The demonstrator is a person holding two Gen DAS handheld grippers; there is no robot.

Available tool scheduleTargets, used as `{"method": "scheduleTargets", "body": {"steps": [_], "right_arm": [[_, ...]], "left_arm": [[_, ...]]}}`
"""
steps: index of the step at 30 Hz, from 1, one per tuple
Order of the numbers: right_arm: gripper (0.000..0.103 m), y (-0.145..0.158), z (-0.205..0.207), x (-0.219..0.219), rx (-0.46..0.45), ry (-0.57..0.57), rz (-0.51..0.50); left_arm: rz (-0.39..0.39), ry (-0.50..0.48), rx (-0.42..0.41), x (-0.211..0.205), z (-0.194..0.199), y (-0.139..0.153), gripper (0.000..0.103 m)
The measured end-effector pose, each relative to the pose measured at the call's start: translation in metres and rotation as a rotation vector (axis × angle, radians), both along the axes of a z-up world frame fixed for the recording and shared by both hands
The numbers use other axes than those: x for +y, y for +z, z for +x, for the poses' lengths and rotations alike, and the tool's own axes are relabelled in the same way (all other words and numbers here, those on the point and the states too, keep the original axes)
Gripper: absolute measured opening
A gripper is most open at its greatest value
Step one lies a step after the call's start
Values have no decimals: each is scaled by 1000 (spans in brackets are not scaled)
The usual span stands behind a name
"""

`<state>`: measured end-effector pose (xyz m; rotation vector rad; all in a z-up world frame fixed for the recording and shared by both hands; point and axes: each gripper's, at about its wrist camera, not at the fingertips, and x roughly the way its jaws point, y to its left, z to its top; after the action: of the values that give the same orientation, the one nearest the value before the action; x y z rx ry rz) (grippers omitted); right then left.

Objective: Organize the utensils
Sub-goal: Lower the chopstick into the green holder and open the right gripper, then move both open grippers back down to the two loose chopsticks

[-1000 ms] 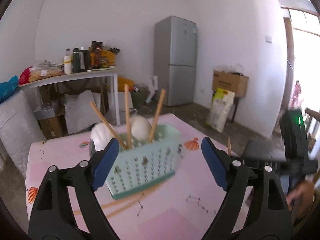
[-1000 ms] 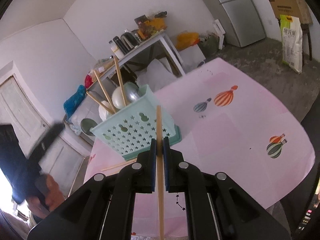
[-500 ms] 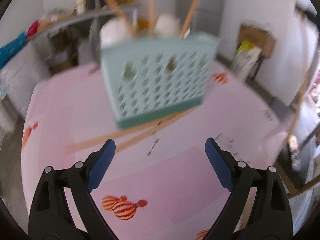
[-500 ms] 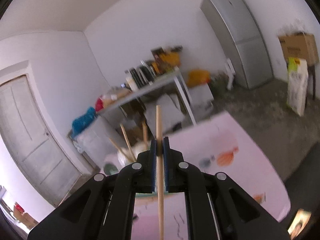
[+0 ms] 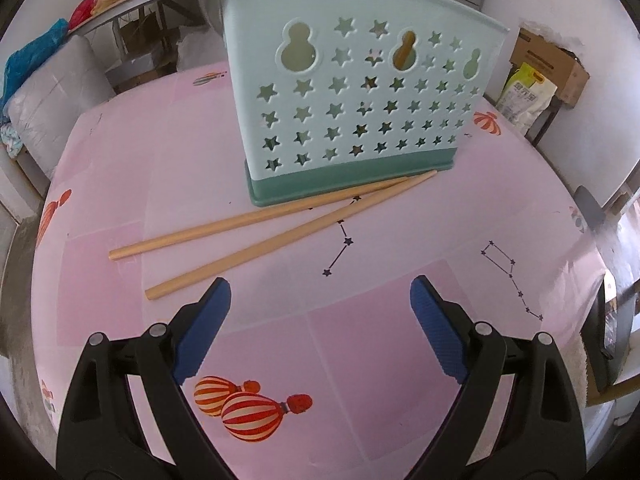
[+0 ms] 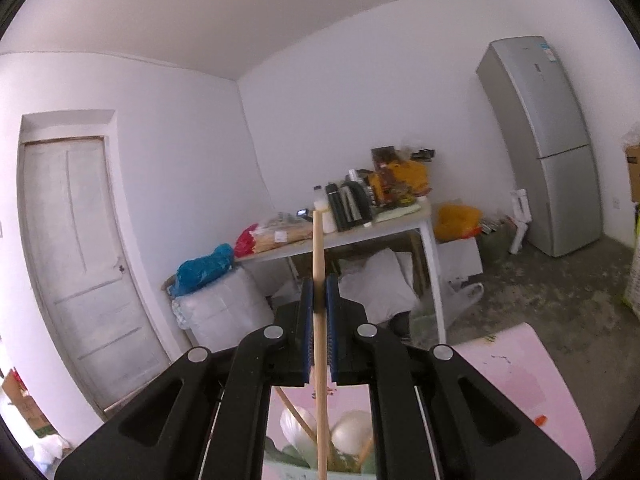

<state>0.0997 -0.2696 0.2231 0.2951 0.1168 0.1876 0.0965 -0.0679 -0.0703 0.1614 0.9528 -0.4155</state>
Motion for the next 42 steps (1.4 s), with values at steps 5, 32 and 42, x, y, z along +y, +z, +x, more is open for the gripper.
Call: {"method": "scheduleTargets", "body": {"steps": [5,32,42], "right_arm": [[7,-12,20,14,-20,-16,-36],[48,-79,-59,-39,213,-123,-48],[52,-172,-77,-26,549,-75,13]], "left_arm": [[13,9,0,-1,6,0,87],[70,50,-68,1,6,17,87],[94,48,-123,-5,1,24,87]]}}
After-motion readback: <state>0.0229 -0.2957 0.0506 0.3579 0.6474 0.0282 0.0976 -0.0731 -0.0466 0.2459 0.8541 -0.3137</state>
